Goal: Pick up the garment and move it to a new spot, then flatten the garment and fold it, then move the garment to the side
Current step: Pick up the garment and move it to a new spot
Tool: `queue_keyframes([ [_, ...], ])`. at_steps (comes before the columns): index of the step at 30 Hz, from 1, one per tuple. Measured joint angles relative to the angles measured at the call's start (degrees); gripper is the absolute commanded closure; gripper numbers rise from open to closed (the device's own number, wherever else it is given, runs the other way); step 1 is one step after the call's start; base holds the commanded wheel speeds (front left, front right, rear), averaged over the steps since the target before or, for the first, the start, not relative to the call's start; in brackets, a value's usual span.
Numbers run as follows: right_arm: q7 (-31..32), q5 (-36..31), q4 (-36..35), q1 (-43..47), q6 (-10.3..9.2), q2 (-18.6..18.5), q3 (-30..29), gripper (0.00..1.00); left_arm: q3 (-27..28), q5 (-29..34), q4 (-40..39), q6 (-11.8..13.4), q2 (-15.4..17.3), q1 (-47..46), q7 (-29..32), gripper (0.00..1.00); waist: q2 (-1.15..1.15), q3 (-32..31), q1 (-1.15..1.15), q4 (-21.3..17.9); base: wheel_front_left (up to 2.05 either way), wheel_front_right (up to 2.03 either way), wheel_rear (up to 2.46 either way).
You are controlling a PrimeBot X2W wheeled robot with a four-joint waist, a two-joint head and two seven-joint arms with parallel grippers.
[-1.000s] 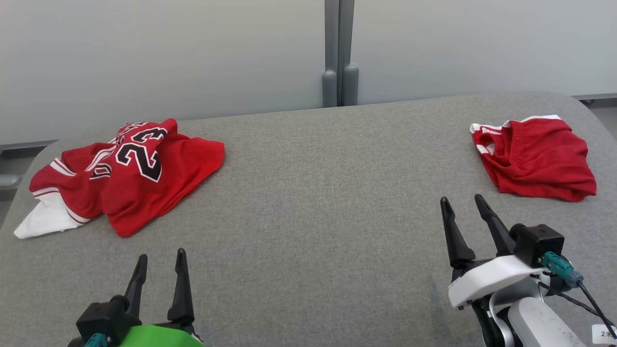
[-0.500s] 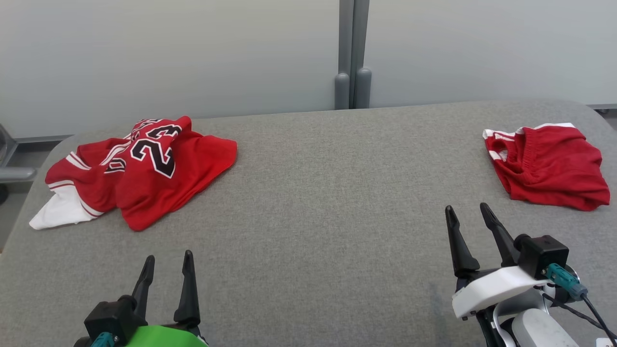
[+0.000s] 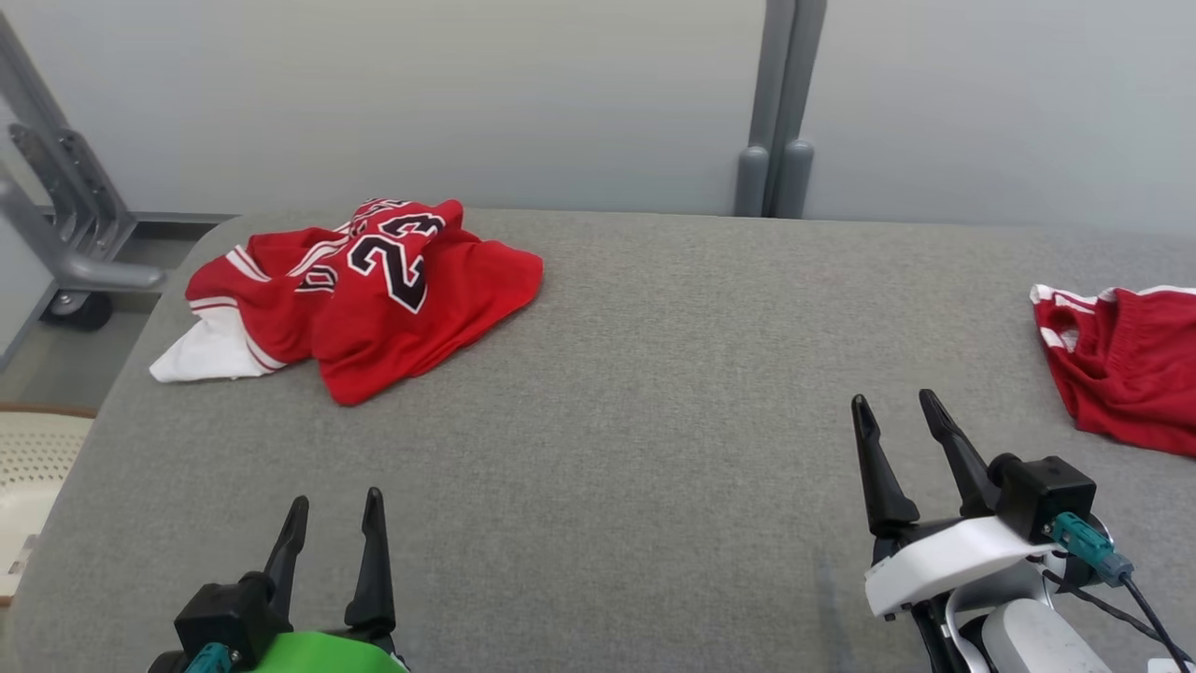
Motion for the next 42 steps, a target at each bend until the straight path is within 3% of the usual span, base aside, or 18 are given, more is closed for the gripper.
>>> queue_keyframes([
  [17, 0.00, -0.54, -0.54, 0.15, 0.00, 0.77, 1.09, 0.00, 1.82, 0.09, -0.69, 0.00, 0.01, -0.03, 0.65, 0.00, 0.00, 0.69, 0.00, 10.21, 0.00, 0.00, 0.00],
  [31, 1.22, -1.67, -1.70, -0.39, 0.00, 0.22, 1.03, 0.00, 1.75, 0.54, -2.11, 0.00, -0.18, -1.12, 1.19, 0.00, 0.00, 3.82, 0.00, 9.84, 0.00, 0.00, 0.00],
  [42, 2.64, -4.05, -4.60, -5.50, -0.01, -1.49, -0.29, 0.00, 3.30, 2.26, -0.56, 0.00, 0.45, -14.26, 4.32, 0.00, 0.00, 8.66, 0.00, 7.35, 0.00, 0.00, 0.00],
])
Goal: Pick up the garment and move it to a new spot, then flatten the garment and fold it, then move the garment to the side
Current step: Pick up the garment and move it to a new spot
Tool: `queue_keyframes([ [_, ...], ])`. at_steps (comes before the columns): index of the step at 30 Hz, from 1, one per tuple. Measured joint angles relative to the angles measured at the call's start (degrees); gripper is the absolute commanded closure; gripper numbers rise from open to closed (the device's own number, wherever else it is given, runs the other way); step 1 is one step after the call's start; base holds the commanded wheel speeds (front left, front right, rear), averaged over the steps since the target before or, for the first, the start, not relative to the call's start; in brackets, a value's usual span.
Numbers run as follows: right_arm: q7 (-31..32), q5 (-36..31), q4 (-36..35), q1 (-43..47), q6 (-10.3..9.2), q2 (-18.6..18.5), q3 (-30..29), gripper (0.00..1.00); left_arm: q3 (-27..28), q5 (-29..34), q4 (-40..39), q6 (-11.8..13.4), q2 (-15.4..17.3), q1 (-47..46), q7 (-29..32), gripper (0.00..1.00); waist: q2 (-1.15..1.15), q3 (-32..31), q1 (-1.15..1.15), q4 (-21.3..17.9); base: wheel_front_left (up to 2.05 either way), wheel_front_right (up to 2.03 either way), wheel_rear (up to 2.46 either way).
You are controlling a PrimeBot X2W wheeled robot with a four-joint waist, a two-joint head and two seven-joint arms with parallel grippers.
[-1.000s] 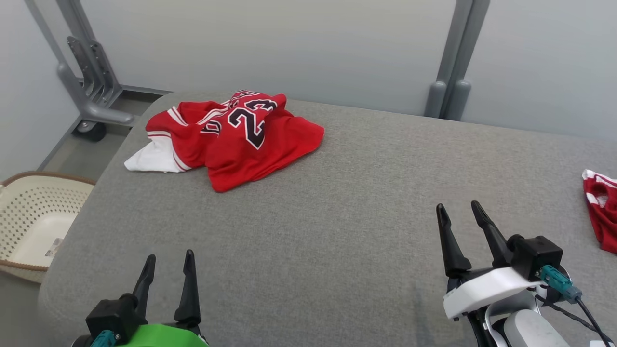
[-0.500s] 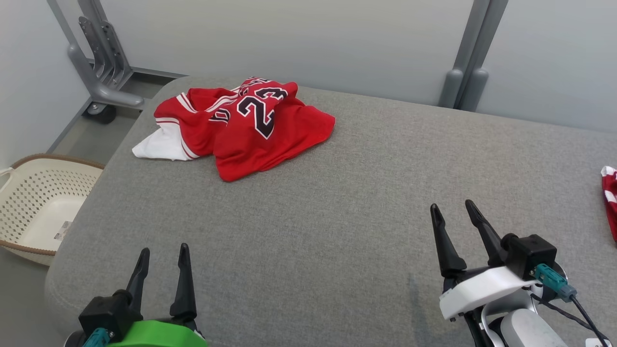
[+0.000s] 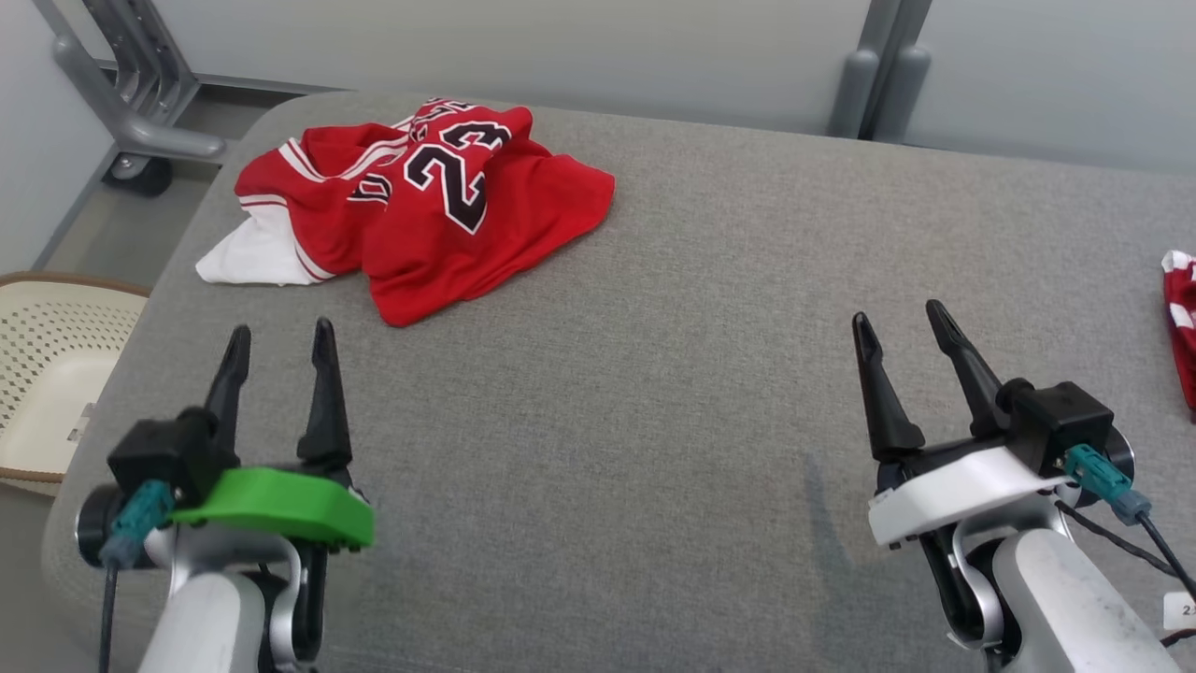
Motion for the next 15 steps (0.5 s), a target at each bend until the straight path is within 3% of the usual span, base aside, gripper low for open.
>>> queue_keyframes([
  [15, 2.35, -2.57, -5.57, -6.69, 0.01, -1.24, 0.10, 0.00, 1.89, 0.88, 10.18, 0.00, 2.46, -20.46, 8.42, 0.00, 0.00, 9.65, 0.00, -6.43, 0.00, 0.00, 0.00],
])
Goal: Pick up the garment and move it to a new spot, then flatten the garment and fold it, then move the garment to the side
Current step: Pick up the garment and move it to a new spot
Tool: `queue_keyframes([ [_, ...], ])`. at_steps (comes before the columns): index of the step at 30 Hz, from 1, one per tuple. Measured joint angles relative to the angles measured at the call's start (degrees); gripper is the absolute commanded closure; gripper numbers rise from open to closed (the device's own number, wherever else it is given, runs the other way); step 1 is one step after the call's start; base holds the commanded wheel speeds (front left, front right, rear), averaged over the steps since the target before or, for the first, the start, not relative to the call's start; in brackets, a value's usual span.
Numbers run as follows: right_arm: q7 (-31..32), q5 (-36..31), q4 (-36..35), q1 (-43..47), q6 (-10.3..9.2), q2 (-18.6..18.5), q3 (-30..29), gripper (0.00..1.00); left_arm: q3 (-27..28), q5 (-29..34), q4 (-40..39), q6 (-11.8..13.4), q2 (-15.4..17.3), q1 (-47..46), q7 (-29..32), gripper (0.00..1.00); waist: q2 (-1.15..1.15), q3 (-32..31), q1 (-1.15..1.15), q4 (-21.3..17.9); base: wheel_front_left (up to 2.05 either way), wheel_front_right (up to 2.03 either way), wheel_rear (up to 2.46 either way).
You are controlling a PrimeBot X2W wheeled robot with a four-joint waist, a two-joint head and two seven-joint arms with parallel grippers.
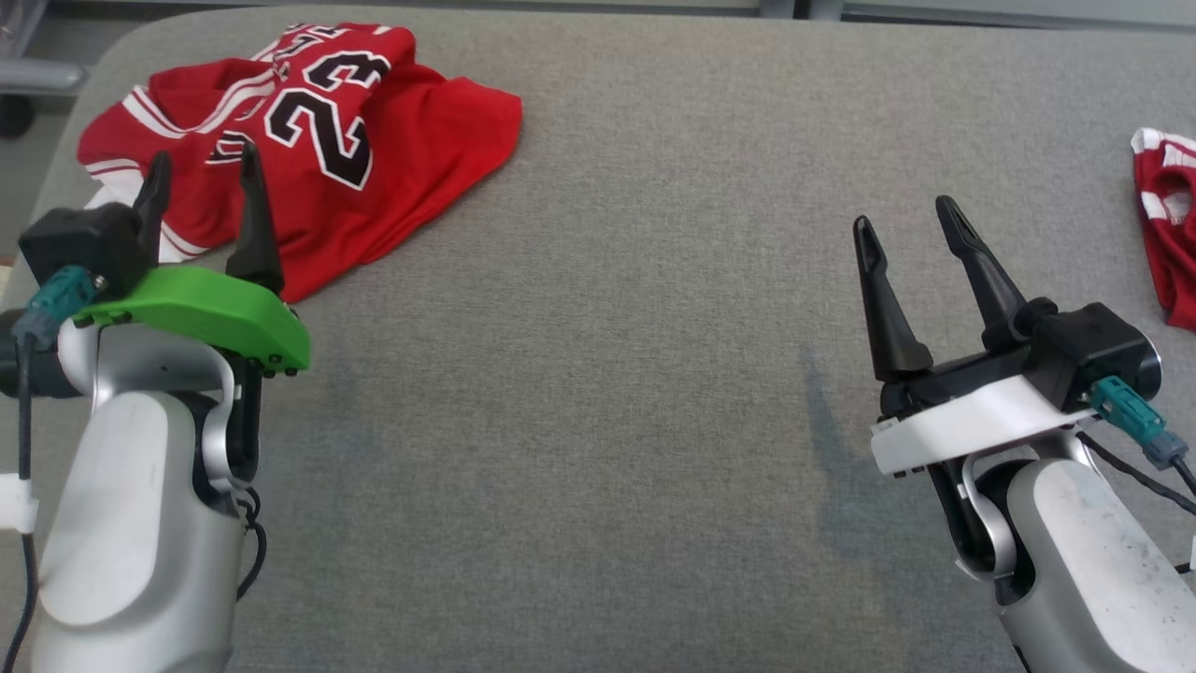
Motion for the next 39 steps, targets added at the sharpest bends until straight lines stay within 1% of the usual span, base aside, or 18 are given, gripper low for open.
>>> queue_keyframes([
  [7, 0.91, -0.52, -1.97, -2.11, 0.03, -0.44, 0.08, 0.00, 1.78, 0.47, 4.63, 0.00, 0.60, -5.82, 1.70, 0.00, 0.00, 4.47, 0.00, -3.22, 0.00, 0.00, 0.00],
  [14, 0.93, -0.71, -3.02, -3.76, 0.08, -0.51, -0.08, 0.00, 4.50, 1.46, 10.29, 0.00, 3.10, -10.11, 2.61, 0.00, 0.00, 9.61, 0.00, -7.12, 0.00, 0.00, 0.00],
  [20, 0.40, -0.71, -3.03, -4.56, 0.07, -0.52, -0.68, 0.00, 5.15, 2.00, 14.32, 0.00, 3.30, -13.02, 2.56, 0.00, 0.00, 13.45, 0.00, -9.91, 0.00, 0.00, 0.00],
  [25, -0.12, -0.71, -2.78, -4.70, 0.07, -0.44, -0.75, 0.00, 5.36, 2.33, 18.14, 0.00, 3.31, -14.29, 1.82, 0.00, 0.00, 15.71, 0.00, -11.44, 0.00, 0.00, 0.00],
  [26, -0.13, -0.71, -2.68, -4.78, 0.08, -0.43, -0.75, 0.00, 5.53, 2.38, 18.63, 0.00, 3.31, -14.50, 1.72, 0.26, 0.00, 16.00, 0.01, -11.65, 0.00, 0.00, 0.00],
  [27, -0.16, -0.71, -2.58, -4.91, 0.08, -0.40, -0.75, 0.00, 5.68, 2.38, 19.23, 0.00, 3.31, -14.85, 1.42, 0.81, 0.00, 16.24, 0.01, -11.82, 0.00, 0.00, 0.00],
  [28, -0.18, -0.71, -2.48, -5.10, 0.08, -0.36, -0.75, 0.00, 5.81, 2.38, 19.86, 0.00, 3.32, -15.27, 1.15, 1.00, 0.00, 16.43, 0.00, -11.96, 0.00, 0.00, 0.00],
  [33, -0.88, -0.70, -1.57, -5.60, 0.08, -0.30, -0.89, 0.00, 5.76, 2.38, 21.89, 0.00, 3.19, -16.61, -0.77, 1.00, 0.00, 16.59, 0.00, -12.06, 0.00, 0.00, 0.00],
  [39, -1.65, -0.69, -0.11, -5.63, 0.08, -0.20, -1.31, 0.00, 5.53, 2.23, 23.25, -0.35, 1.88, -17.20, -4.78, 1.00, 0.00, 15.38, 0.00, -11.45, 0.00, 0.00, 0.00],
])
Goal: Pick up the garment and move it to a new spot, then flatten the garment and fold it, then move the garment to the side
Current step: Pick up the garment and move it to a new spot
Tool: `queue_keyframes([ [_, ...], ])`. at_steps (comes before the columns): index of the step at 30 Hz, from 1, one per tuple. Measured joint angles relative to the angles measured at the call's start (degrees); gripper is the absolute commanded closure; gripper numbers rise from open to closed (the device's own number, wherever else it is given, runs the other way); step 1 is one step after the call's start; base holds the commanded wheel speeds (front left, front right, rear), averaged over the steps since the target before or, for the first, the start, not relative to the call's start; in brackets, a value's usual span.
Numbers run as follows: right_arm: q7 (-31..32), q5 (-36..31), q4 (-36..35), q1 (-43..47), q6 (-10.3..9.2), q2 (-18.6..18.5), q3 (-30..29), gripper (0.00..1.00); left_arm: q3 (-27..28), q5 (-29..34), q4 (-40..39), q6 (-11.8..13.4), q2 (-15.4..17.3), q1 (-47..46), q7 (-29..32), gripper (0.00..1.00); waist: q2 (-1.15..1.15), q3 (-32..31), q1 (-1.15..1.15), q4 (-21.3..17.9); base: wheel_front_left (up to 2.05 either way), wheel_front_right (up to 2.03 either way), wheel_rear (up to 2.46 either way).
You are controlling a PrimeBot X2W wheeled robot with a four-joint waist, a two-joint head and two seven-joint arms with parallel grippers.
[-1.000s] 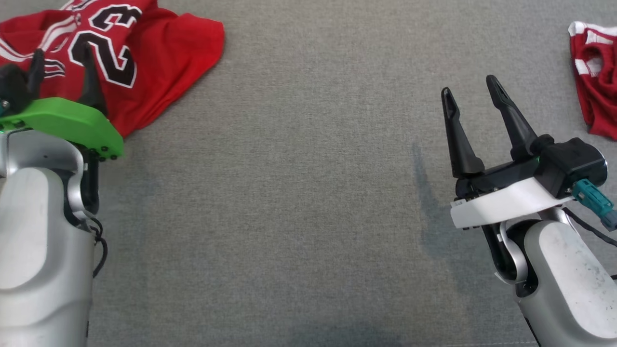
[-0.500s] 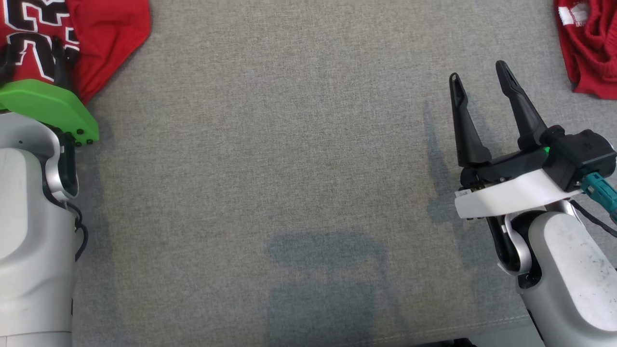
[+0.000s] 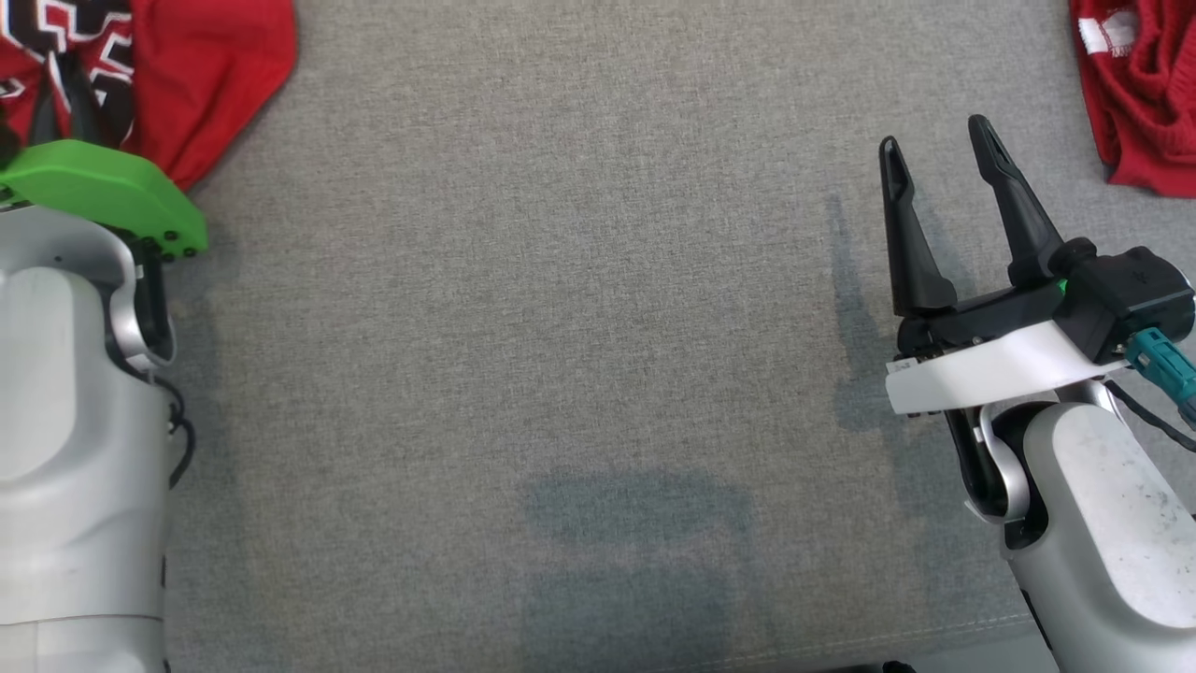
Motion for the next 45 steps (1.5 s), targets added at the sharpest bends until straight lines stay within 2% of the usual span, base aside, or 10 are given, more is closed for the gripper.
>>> queue_keyframes([
  [6, -0.77, 0.22, 1.92, -0.06, 0.04, 0.19, -0.32, 0.00, -0.68, -1.38, -0.40, -2.04, -3.72, -0.30, -5.44, 1.00, 0.00, -2.23, 0.00, 0.79, 0.00, 0.00, 0.00],
  [10, -1.48, 0.40, 3.98, -0.06, 0.05, 0.85, -0.53, 0.00, -3.74, -1.96, -1.70, -5.05, -6.89, -0.29, -9.83, 1.00, 0.00, -4.92, 0.00, 1.42, 0.00, 0.00, 0.00],
  [14, -1.59, 0.87, 5.39, -0.02, 0.07, 1.25, -0.68, 0.00, -6.11, -2.43, -2.75, -7.14, -7.62, -0.03, -10.34, 1.00, 0.00, -7.62, 0.00, 1.77, 0.00, 0.00, 0.00],
  [23, -2.08, 2.09, 8.47, 2.13, 0.07, 2.09, -0.69, 0.00, -12.52, -3.60, -5.30, -9.82, -7.71, 4.43, -10.58, 1.00, 0.00, -14.51, -0.01, 1.70, 0.00, 0.00, 0.00],
  [28, -2.48, 2.88, 9.99, 3.97, 0.59, 3.70, 1.01, 0.00, -16.79, -4.11, -4.95, -9.83, -7.55, 8.23, -10.57, 1.00, 0.00, -18.35, -0.01, 0.46, 0.00, 0.00, 0.00],
  [35, -2.48, 3.19, 9.91, 5.48, 0.70, 4.67, 1.87, 0.00, -25.35, -10.74, -6.66, -9.60, -7.21, 9.38, -8.75, 1.00, 0.00, -21.30, -0.01, -4.36, 0.00, 0.00, 0.00],
  [39, -2.48, 3.23, 9.85, 6.05, 0.73, 4.85, 2.58, 0.00, -28.97, -11.25, -8.03, -7.83, -7.19, 8.62, -8.08, 1.00, 0.00, -21.94, -0.01, -7.74, 0.00, 0.00, 0.00],
  [45, -2.48, 3.23, 9.76, 5.99, 1.65, 5.41, 4.32, 0.00, -31.07, -12.89, -8.94, -3.46, -7.16, 4.32, -6.97, 1.00, 0.00, -22.09, -0.01, -12.83, 0.00, 0.00, 0.00],
])
